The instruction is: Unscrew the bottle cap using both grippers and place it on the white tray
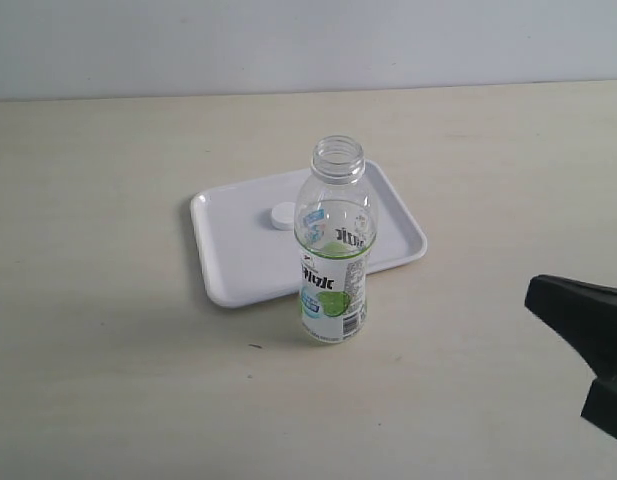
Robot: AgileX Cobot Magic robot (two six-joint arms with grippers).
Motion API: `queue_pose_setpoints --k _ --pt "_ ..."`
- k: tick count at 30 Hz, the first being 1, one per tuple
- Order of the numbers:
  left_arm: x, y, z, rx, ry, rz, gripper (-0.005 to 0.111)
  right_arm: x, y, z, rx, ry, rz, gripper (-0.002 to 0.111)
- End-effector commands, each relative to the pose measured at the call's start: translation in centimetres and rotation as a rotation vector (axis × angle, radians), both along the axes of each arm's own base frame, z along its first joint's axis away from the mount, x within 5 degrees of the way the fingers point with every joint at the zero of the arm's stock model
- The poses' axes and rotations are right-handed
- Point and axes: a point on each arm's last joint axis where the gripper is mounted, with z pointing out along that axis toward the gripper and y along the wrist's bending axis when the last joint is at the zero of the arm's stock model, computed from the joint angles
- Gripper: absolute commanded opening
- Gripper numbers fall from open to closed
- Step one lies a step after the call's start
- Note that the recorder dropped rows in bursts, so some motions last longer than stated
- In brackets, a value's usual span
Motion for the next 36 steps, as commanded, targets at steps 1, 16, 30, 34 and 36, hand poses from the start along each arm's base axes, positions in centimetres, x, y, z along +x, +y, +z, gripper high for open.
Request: queue_pose_setpoints --k 1,16,30,34,36 --pt "0.1 0.1 0.0 -0.008 0.003 0.013 0.000 -0.2 -2.5 0.4 -0.068 -0.068 -0.228 0.000" --pt "0.0 0.1 -0.1 -0.006 0.002 0.012 0.000 -3.7 -6.4 0.9 -0.005 -0.335 -0.686 0.000" --pt "0.0 0.1 -0.1 -0.006 0.002 0.012 0.000 -3.8 -6.5 0.2 -0.206 -0.286 -0.661 0.000" --pt "0.0 0.1 -0.1 -0.006 0.002 0.012 0.000 -3.7 -6.0 -0.3 -0.339 -0.260 -0.569 0.000" --pt "0.0 0.1 -0.1 -0.006 0.002 0.012 0.000 -3.7 -5.8 -0.4 -0.374 -0.264 -0.531 0.000"
